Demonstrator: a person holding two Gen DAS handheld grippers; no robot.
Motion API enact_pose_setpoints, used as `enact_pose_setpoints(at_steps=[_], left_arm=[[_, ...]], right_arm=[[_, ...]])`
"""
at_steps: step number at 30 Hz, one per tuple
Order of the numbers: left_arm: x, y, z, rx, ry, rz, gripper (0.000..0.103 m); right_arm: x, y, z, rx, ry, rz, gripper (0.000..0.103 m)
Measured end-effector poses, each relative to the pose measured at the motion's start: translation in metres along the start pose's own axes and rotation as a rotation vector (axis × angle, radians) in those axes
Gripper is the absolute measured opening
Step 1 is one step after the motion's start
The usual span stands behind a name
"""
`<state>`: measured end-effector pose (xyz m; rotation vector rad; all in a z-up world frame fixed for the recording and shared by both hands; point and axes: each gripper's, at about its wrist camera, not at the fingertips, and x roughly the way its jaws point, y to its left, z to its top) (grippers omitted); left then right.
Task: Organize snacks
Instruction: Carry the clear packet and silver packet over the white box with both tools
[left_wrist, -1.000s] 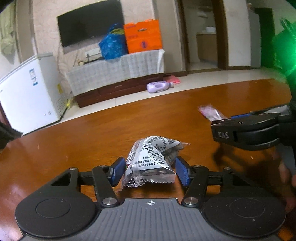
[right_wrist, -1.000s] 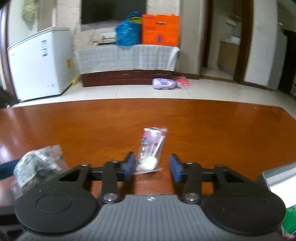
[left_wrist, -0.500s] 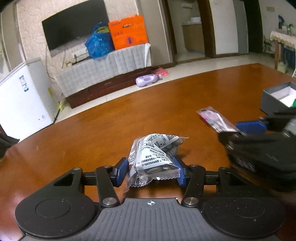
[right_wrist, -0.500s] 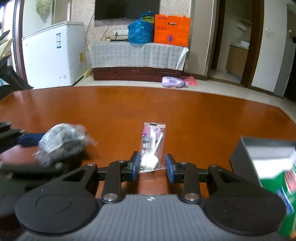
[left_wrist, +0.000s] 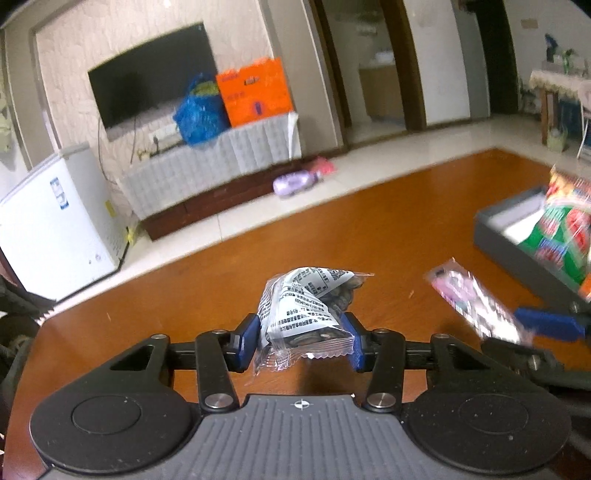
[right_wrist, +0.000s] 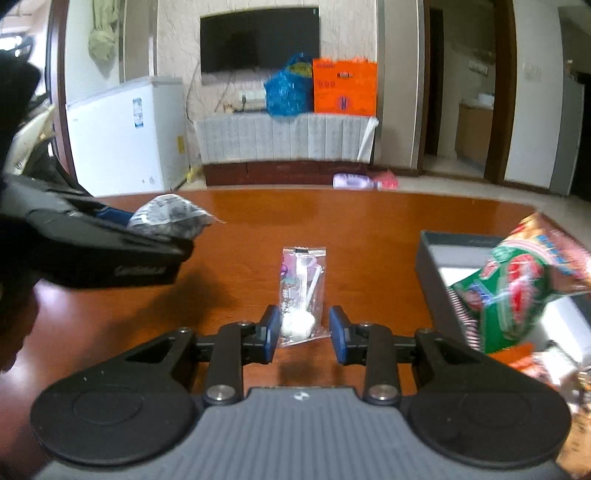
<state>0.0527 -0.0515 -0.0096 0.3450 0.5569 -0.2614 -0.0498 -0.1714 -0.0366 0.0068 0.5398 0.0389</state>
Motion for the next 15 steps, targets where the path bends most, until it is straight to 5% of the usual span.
enact_pose_setpoints(at_steps=[15], left_arm=[[-0.078, -0.081, -0.006, 0.04, -0.177, -0.112, 0.048]], right_arm=[[-0.167, -0.048, -0.037, -0.037, -0.207, -0.039, 0.03]])
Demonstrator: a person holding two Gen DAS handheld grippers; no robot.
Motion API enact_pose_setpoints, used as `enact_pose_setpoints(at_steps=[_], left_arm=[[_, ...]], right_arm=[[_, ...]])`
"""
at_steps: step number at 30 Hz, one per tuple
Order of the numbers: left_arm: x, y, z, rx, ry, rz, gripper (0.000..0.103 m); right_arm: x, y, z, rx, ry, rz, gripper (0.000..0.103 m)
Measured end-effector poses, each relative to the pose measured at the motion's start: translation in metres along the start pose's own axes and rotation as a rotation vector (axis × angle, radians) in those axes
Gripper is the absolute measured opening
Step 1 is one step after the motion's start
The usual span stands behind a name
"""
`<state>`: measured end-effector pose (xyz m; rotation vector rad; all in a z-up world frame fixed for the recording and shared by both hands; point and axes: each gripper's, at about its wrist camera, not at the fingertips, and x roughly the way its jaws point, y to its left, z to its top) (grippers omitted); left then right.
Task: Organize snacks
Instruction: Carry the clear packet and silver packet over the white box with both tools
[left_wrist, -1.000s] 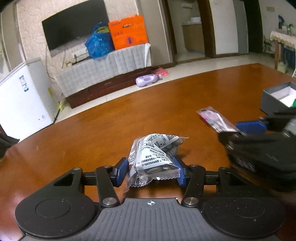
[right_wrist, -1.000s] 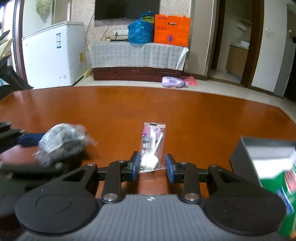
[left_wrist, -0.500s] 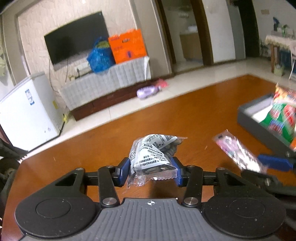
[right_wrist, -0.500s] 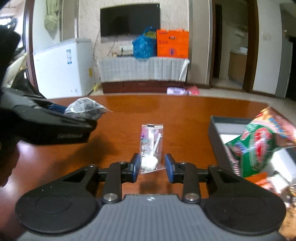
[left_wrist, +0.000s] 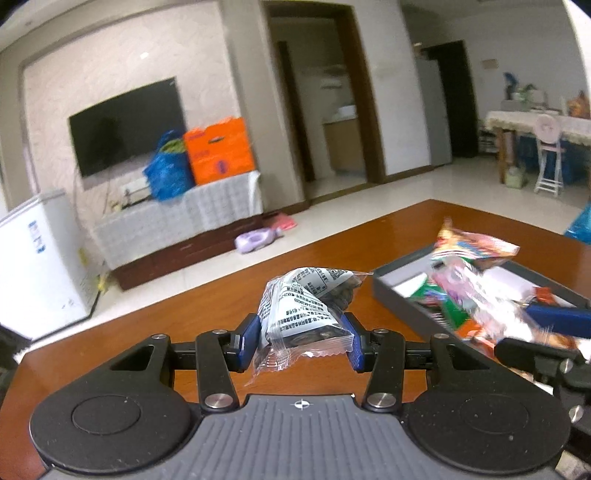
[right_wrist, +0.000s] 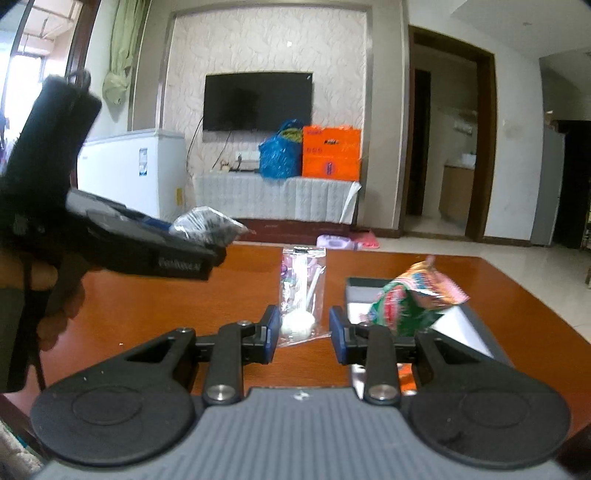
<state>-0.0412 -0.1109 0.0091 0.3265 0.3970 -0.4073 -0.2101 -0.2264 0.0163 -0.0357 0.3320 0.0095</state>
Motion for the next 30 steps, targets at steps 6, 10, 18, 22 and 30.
enact_pose_setpoints(at_steps=[6, 10, 18, 22, 30], left_arm=[[0.002, -0.046, -0.003, 0.082, -0.021, -0.075, 0.048], [0.004, -0.072, -0.005, 0.107, -0.027, -0.14, 0.047], [0.021, -0.105, -0.008, 0.127, -0.021, -0.25, 0.047], [0.034, -0.115, -0.002, 0.1, -0.026, -0.306, 0.047], [0.06, -0.118, -0.003, 0.061, 0.033, -0.365, 0.046]], right_arm=[[-0.029, -0.026, 0.003, 0.024, -0.044, -0.055, 0.03], [-0.036, -0.051, -0.001, 0.083, -0.042, -0.126, 0.03], [-0.019, -0.115, -0.008, 0.209, 0.036, -0.23, 0.03], [-0.007, -0.149, -0.015, 0.322, 0.077, -0.256, 0.03], [0.024, -0.175, -0.022, 0.369, 0.13, -0.258, 0.03]])
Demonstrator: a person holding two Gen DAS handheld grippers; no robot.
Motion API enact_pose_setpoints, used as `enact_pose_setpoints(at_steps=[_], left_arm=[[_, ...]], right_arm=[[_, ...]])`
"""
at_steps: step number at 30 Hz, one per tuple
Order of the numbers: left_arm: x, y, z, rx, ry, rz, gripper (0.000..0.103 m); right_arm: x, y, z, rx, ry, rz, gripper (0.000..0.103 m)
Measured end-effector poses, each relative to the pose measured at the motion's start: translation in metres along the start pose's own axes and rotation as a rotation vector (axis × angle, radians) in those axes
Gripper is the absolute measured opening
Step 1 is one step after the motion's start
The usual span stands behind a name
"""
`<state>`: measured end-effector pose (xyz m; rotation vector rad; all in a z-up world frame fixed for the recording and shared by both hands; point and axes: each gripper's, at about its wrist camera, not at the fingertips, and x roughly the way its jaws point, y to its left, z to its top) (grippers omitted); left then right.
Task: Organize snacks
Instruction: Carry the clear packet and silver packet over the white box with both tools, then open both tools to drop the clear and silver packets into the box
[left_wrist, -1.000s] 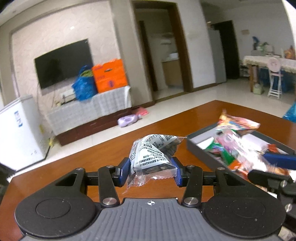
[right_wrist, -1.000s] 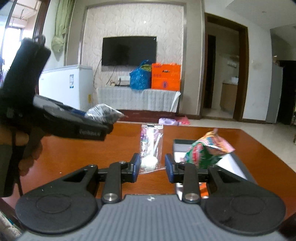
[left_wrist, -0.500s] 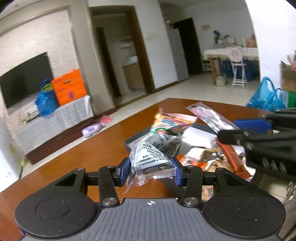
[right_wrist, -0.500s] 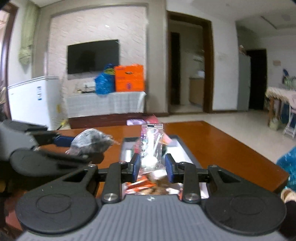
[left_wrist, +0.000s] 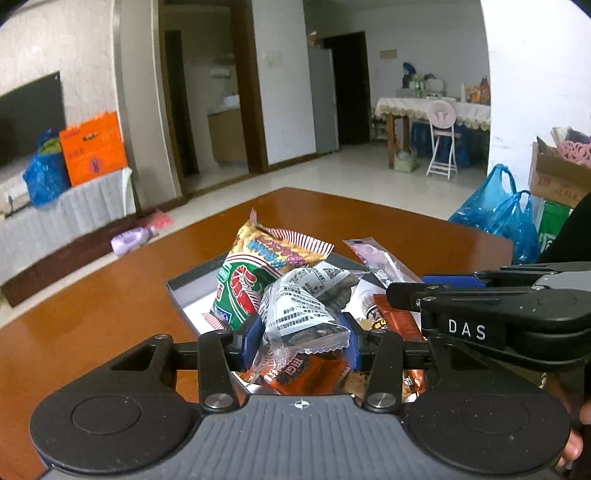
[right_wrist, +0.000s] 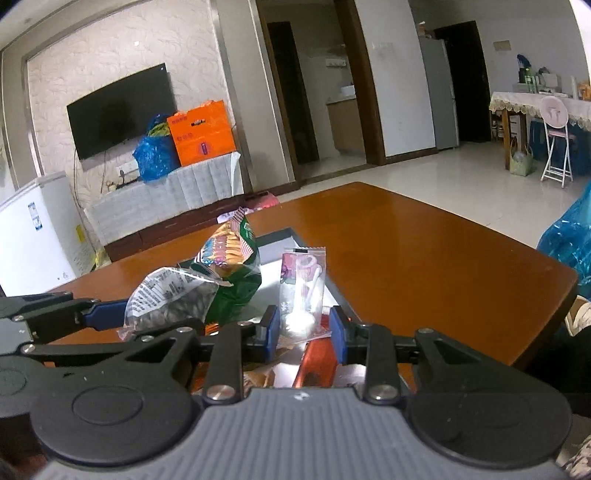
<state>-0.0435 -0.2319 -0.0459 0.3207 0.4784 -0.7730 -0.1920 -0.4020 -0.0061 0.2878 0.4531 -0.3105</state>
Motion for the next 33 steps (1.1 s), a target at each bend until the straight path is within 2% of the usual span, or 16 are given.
enact_pose_setpoints(at_steps=[8, 20, 24, 31, 33], left_arm=[[0.019, 0.009, 0.001, 0.002, 0.01, 0.017, 0.046], [0.021, -0.006, -0.001, 0.012, 0.017, 0.031, 0.047], [0.018, -0.004, -0.001, 0.009, 0.012, 0.04, 0.051], [0.012, -0.004, -0.001, 0.008, -0.003, 0.036, 0.054], [0.01, -0.004, -0.001, 0.006, -0.01, 0.038, 0.058]], right_arm=[[0.047, 0.016, 0.012, -0.082, 0.059, -0.001, 0.03], [0.055, 0.022, 0.01, -0.088, 0.045, -0.012, 0.03], [0.058, 0.025, 0.009, -0.092, 0.044, -0.012, 0.031], [0.059, 0.026, 0.008, -0.094, 0.016, -0.012, 0.031], [0.061, 0.025, 0.006, -0.094, 0.011, -0.013, 0.031]])
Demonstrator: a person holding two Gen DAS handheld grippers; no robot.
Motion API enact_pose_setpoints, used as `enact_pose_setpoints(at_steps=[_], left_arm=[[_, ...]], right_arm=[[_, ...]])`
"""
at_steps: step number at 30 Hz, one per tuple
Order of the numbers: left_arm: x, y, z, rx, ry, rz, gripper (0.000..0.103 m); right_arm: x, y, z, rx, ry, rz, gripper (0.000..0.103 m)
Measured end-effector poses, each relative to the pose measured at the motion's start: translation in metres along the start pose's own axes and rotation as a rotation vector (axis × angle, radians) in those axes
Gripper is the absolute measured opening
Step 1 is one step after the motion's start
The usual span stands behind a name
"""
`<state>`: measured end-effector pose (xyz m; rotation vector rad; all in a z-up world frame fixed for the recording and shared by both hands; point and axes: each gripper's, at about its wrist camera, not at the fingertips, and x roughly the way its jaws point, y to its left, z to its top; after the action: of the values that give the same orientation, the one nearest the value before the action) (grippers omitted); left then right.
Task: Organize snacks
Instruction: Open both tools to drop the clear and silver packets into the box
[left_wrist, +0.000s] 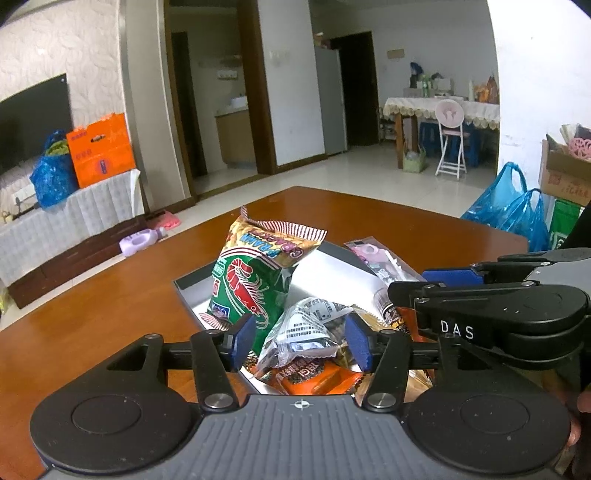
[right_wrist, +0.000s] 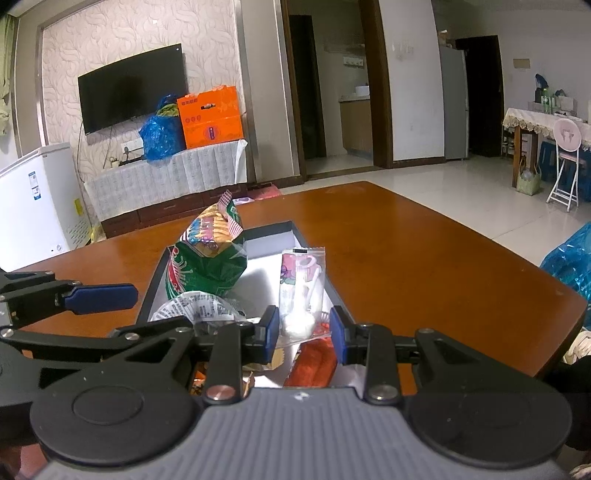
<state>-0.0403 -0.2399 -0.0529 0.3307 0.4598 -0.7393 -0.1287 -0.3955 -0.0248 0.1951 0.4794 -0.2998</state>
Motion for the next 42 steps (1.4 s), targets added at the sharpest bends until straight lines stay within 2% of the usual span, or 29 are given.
enact_pose_setpoints(at_steps=[6, 9, 32, 38, 40, 42], left_arm=[[-0.003, 0.007, 0.002, -0.048, -0.007, 0.01, 0.076], [-0.003, 0.01, 0.003, -0.068, -0.007, 0.011, 0.08], [-0.006, 0.011, 0.004, -0.069, -0.012, 0.019, 0.083], [-0.008, 0.013, 0.004, -0.09, -0.019, 0.022, 0.089], [-0.008, 0.016, 0.004, -0.101, -0.026, 0.027, 0.094], [-0.01, 0.021, 0.005, -0.136, -0.039, 0.038, 0.103]], right_arm=[[0.002, -0.002, -0.001, 0.014, 0.008, 0.0, 0.031], [0.002, -0.003, 0.0, 0.023, 0.011, 0.005, 0.031], [0.004, -0.003, 0.0, 0.031, 0.007, 0.009, 0.035], [0.005, -0.006, 0.001, 0.059, 0.014, -0.008, 0.054], [0.004, -0.007, 0.001, 0.07, 0.007, -0.02, 0.067], [0.003, -0.009, 0.001, 0.101, 0.003, -0.041, 0.079]])
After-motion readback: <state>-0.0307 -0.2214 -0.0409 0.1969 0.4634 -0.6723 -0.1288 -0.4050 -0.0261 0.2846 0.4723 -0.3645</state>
